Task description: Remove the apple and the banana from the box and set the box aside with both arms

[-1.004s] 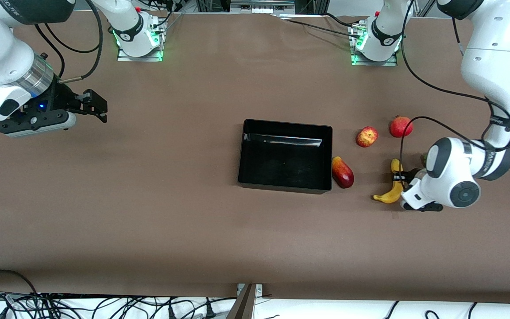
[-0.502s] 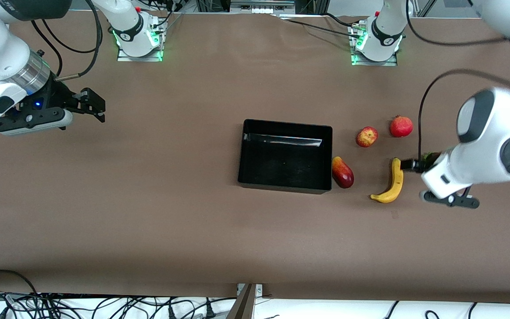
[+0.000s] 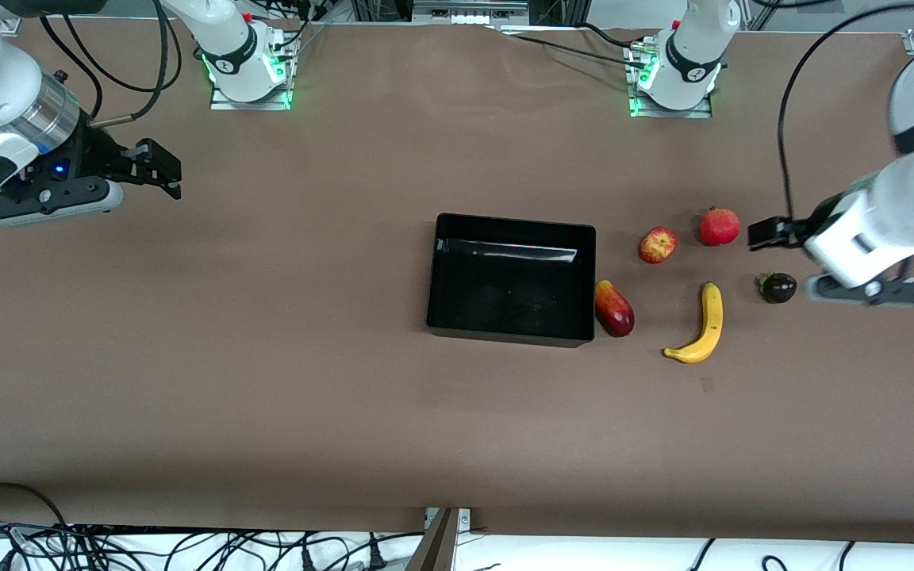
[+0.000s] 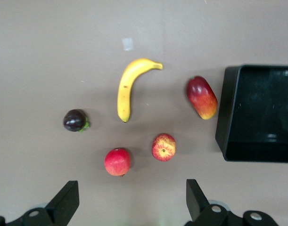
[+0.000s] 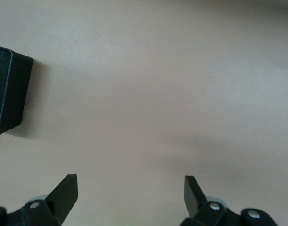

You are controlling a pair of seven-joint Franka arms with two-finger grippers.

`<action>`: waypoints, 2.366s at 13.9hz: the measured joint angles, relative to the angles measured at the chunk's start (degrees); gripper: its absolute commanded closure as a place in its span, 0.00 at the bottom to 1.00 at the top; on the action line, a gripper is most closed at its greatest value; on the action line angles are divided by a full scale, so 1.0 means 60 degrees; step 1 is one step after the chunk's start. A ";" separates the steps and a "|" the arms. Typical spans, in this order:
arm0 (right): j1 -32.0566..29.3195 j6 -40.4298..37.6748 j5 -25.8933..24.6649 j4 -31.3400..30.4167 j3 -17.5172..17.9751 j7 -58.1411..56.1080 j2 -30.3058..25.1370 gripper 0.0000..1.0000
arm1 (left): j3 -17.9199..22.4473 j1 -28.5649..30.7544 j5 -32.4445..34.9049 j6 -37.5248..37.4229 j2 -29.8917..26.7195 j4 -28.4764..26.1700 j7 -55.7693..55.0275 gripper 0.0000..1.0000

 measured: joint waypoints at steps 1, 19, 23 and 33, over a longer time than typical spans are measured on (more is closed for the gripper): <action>0.0000 -0.0012 0.0000 0.0001 -0.0035 0.0002 -0.0004 0.00 | 0.0994 -0.0641 -0.0413 0.0336 -0.0466 -0.0257 0.0000 0.00; -0.0004 -0.0006 0.0001 0.0002 -0.0189 0.0003 -0.0003 0.00 | 0.1512 -0.1258 -0.0019 0.1533 -0.2260 -0.2737 0.0013 0.00; -0.0004 0.0009 0.0001 0.0003 -0.0189 0.0003 -0.0003 0.00 | 0.1502 -0.1260 -0.0019 0.1533 -0.2261 -0.2737 0.0013 0.00; -0.0004 0.0102 0.0001 0.0003 -0.0189 0.0003 0.0003 0.00 | 0.1437 -0.1279 -0.0020 0.1531 -0.2261 -0.2737 0.0013 0.00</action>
